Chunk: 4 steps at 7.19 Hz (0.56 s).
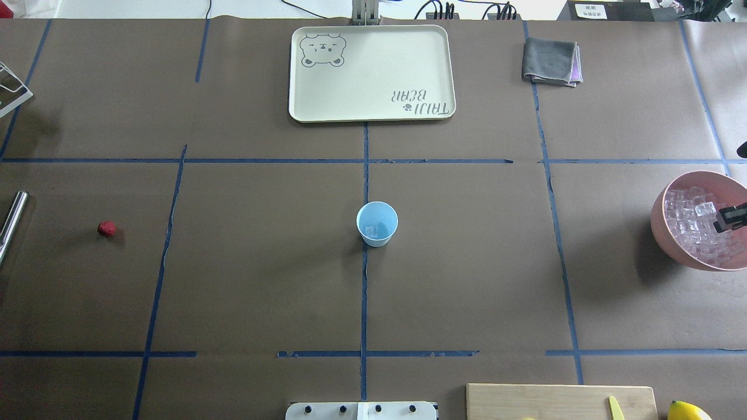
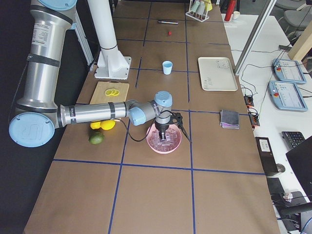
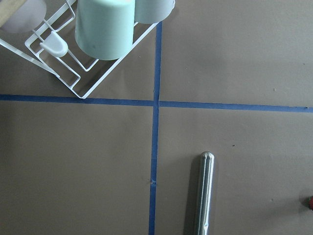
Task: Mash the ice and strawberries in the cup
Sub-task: 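Lower the right gripper into the bowl and grasp another ice cube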
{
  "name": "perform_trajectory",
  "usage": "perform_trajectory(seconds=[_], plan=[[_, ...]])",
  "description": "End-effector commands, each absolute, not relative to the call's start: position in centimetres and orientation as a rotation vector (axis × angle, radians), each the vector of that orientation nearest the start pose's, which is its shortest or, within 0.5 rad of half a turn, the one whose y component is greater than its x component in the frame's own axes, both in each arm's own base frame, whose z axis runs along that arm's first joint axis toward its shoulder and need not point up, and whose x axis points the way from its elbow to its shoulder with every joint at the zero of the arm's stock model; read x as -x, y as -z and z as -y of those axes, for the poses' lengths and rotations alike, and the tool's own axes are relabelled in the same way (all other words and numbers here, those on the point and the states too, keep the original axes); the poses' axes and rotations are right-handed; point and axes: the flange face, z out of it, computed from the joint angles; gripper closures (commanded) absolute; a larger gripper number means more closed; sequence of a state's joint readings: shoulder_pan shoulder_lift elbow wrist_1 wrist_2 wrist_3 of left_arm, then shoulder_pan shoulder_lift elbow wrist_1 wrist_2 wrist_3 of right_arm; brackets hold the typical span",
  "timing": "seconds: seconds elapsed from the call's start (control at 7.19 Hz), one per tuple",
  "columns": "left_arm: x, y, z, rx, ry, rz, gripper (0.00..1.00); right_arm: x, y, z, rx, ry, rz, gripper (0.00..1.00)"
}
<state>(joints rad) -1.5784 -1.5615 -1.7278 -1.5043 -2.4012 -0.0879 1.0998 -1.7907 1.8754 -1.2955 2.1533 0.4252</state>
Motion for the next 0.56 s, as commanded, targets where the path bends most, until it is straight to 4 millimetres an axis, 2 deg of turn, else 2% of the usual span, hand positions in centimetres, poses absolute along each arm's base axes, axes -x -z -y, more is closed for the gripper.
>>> perform_trajectory(seconds=[0.0,0.14,0.42], plan=[[6.3,-58.6,48.8,-0.038,0.075,-0.833,0.0,10.9,-53.6,40.0,-0.06,0.136,0.665,1.0],[6.3,-58.6,48.8,-0.038,0.075,-0.833,0.0,11.6,-50.5,41.4,-0.063,0.138,0.668,0.99],[6.1,-58.7,48.9,-0.035,0.074,-0.833,0.0,14.1,-42.1,46.4,-0.031,0.119,0.655,0.99]])
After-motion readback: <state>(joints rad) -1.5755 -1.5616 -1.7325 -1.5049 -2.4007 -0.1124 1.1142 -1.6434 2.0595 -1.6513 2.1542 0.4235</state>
